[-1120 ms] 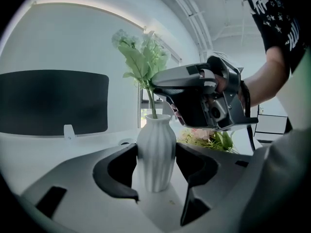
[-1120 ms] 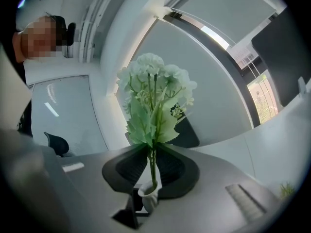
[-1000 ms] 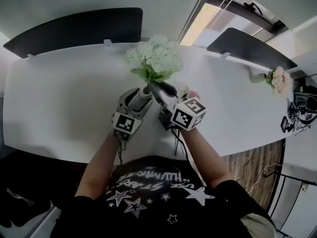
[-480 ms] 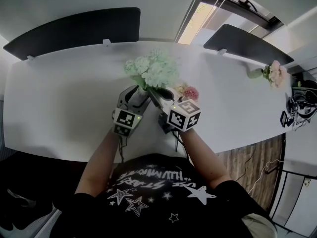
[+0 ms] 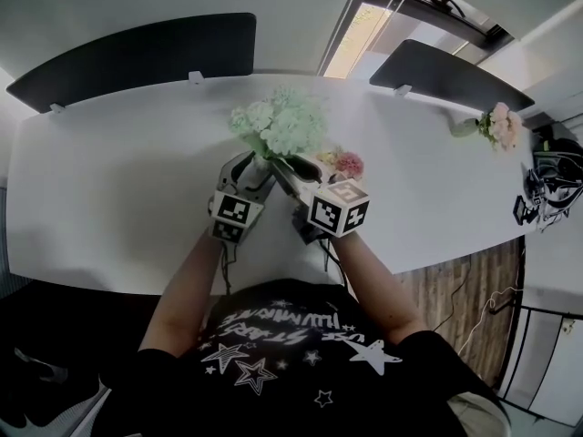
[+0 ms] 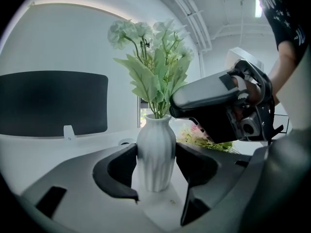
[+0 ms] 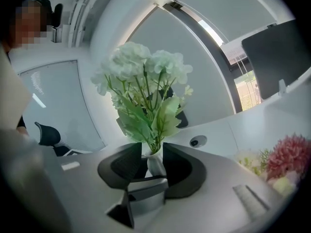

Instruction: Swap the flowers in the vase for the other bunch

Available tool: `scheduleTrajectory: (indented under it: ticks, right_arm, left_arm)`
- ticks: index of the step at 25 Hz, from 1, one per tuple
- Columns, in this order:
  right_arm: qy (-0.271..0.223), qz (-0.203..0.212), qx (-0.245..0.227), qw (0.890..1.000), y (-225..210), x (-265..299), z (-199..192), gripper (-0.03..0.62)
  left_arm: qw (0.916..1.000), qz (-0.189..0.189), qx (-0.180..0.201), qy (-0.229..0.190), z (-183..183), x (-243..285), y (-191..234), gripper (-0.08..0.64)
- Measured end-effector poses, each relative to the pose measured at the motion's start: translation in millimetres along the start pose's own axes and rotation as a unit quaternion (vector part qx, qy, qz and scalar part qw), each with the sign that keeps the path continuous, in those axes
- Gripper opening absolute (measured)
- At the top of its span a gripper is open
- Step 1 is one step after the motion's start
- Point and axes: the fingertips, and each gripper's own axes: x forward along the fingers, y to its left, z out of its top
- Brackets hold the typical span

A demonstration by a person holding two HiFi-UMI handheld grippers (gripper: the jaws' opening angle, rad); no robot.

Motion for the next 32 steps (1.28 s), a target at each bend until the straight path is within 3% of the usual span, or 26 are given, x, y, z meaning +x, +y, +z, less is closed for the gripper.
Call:
scheduleTrajectory:
  ticks: [7,19,23,28,32]
  right_arm:
    - [0.003,-0.018,-0.002,1.0,6,-17,-6,0.14]
    - [-0.034,-0.052,-0.001,0.998,24,-47,-5,0.135]
    - [-0.04,-0.066,-0.027,0.997,32,-52,-10,0.099]
    - [-0.06,-0.111,-0.04,0.991,33,-70,-8,0.011]
    - [-0.056,-0.104,-0.042,0.992,39,-79,-12,0.003]
  left_arm:
    - [0.9996,-0.001,0.025,0.009,-3,-2,1,0.261]
    - [0.9998,-0.018,0.001,-0.003,-3,-39,-11,0.319]
    - [0.9988,-0.048,-0.011,-0.008,-4,-58,-24,0.318]
    - [0.9964,-0.08,-0.018,-0.023,1,-79,-40,0.314]
    - [0.9953,-0.083,-0.032,-0.038,7,-94,-47,0.273]
